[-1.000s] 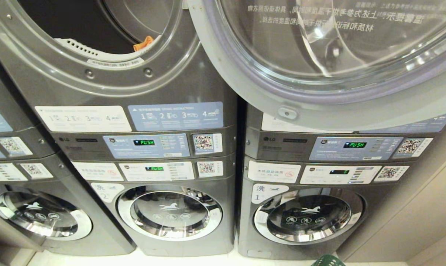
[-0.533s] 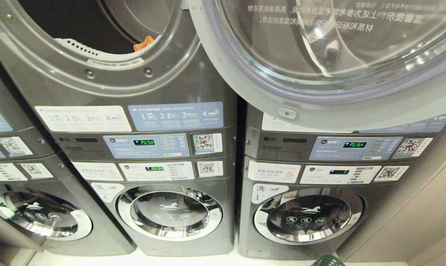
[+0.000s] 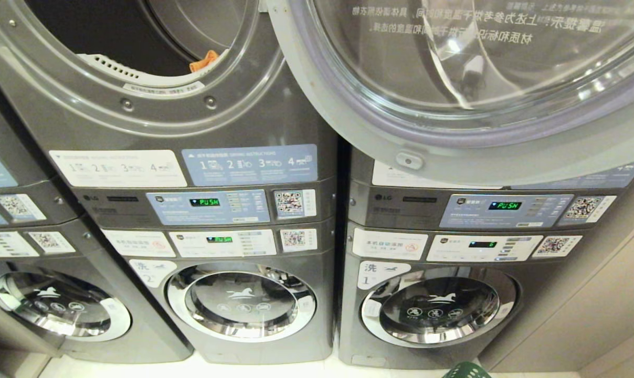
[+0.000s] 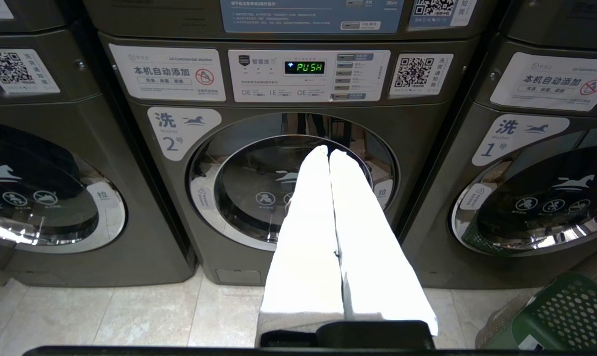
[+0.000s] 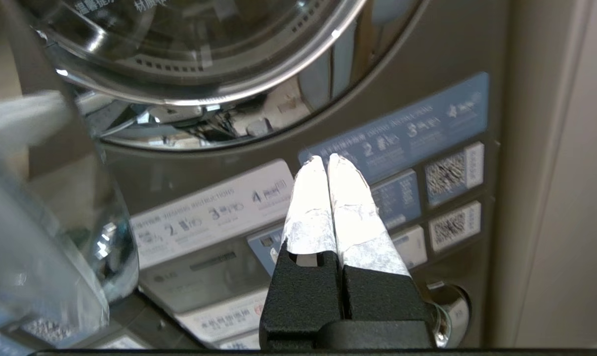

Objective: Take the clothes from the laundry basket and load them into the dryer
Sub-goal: Close the dryer

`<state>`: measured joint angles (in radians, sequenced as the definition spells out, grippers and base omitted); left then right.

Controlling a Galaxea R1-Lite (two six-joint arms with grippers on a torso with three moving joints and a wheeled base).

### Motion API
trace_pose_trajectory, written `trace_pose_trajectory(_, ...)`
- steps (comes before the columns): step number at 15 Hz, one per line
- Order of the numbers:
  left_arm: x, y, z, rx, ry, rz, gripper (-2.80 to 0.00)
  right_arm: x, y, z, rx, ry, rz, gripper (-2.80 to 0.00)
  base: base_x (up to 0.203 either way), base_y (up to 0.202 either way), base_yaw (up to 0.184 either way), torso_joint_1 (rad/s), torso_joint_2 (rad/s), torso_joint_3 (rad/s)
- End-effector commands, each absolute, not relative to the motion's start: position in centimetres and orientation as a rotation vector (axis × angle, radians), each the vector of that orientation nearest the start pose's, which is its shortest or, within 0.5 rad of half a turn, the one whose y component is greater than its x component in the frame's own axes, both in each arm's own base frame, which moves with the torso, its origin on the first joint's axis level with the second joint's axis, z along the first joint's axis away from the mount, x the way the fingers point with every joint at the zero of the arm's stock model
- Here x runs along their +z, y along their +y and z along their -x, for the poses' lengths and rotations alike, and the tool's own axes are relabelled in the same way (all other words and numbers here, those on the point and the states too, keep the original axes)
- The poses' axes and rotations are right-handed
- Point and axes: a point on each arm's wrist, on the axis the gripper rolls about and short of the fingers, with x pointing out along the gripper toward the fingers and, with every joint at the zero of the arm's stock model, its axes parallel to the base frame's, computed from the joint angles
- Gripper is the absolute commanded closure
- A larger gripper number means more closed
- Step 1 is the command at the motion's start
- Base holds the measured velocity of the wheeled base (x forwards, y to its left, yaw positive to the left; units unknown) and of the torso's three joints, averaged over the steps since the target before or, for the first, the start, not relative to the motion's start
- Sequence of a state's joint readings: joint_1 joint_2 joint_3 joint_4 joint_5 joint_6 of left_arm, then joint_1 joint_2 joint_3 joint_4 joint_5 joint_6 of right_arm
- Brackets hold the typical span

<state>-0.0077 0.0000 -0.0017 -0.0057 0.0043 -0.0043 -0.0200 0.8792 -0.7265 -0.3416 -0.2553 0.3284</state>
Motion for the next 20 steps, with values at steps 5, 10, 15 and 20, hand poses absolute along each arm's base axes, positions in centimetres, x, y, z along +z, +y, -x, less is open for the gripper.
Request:
trace_pose_trajectory(5, 7.7, 0.0, 2.3, -0.003, -0.006, 0.005, 0.0, 29.9, -0.7, -12.1, -0.223, -0.2, -0.388, 0.0, 0.0, 0.0, 0.0, 0.0, 0.0, 0.042)
trace_pose_trajectory(10, 7.7, 0.0, 2.3, -0.003, -0.006, 0.005, 0.0, 29.9, -0.6, -12.2, -0.169, -0.217, -0.389, 0.0, 0.0, 0.0, 0.0, 0.0, 0.0, 0.189)
trace_pose_trajectory(15, 7.7, 0.0, 2.3, -0.003, -0.006, 0.005, 0.0, 29.6, -0.7, -13.9, -0.174, -0.192, -0.401, 0.0, 0.0, 0.0, 0.0, -0.004, 0.0, 0.134)
trace_pose_trajectory(20, 7.7, 0.0, 2.3, -0.003, -0.006, 0.005, 0.0, 29.3, -0.7, -17.8, -0.144, -0.239, -0.399, 0.0, 0.0, 0.0, 0.0, 0.0, 0.0, 0.005)
